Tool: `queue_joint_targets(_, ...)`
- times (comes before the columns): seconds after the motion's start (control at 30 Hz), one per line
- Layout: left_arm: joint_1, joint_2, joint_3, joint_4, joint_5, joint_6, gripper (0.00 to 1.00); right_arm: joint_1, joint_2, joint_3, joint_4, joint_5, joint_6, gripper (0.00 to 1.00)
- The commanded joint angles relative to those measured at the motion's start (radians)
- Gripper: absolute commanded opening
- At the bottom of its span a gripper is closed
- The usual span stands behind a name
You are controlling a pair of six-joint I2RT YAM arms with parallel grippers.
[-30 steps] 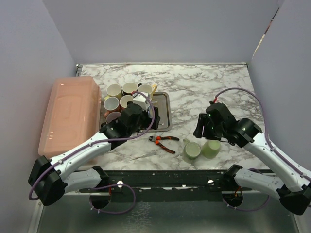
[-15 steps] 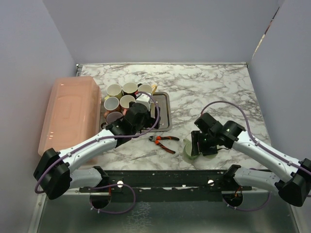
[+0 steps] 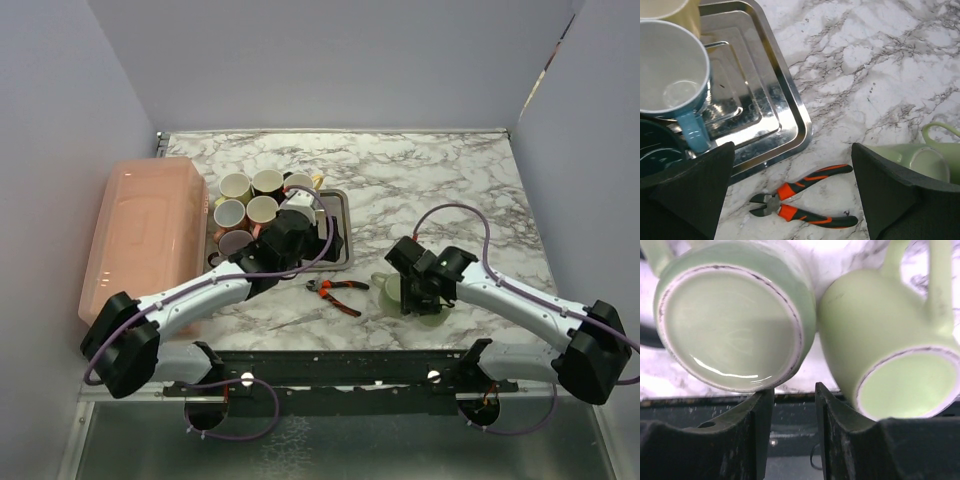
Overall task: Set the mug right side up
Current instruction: Turn over the cup at the center of the board.
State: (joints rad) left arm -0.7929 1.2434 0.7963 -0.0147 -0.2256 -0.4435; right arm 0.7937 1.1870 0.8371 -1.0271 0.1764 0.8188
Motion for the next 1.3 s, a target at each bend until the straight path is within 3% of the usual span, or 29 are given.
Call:
queue_joint_targets(0.0,0.003,0.109,0.036,0.128,0.115,-0.134,0.99,-0.002,0.031,0.019,0.070,0.206,0.060,0.41)
queue_joint_targets(0.1,0.001,0.217,0.103,0.150,0.166,-0.159,0.96,-0.017,0.041,0.023,0.127,0.259,0.066,0.40)
queue_joint_targets(0.3,0.001,0.404,0.234,0.161,0.218,-0.129,0.75,-0.095,0.058,0.015,0.264,0.295,0.044,0.39)
queue_joint_targets(0.5,0.001,0.509,0.288,0.189,0.308,-0.063,0.70,-0.244,0.095,0.006,0.472,0.148,-0.053,0.37)
queue_joint_targets(0.73,-0.005,0.596,0.308,0.174,0.339,-0.032,0.58,-0.291,0.209,0.098,0.524,0.095,-0.097,0.37)
queue_joint_targets(1.03,-0.061,0.589,0.290,0.113,0.270,0.016,0.47,-0.331,0.287,0.126,0.567,0.000,-0.083,0.37)
queue_joint_targets(1.27,-0.065,0.583,0.334,-0.034,-0.018,-0.047,0.45,-0.333,0.251,0.148,0.496,0.052,-0.072,0.38)
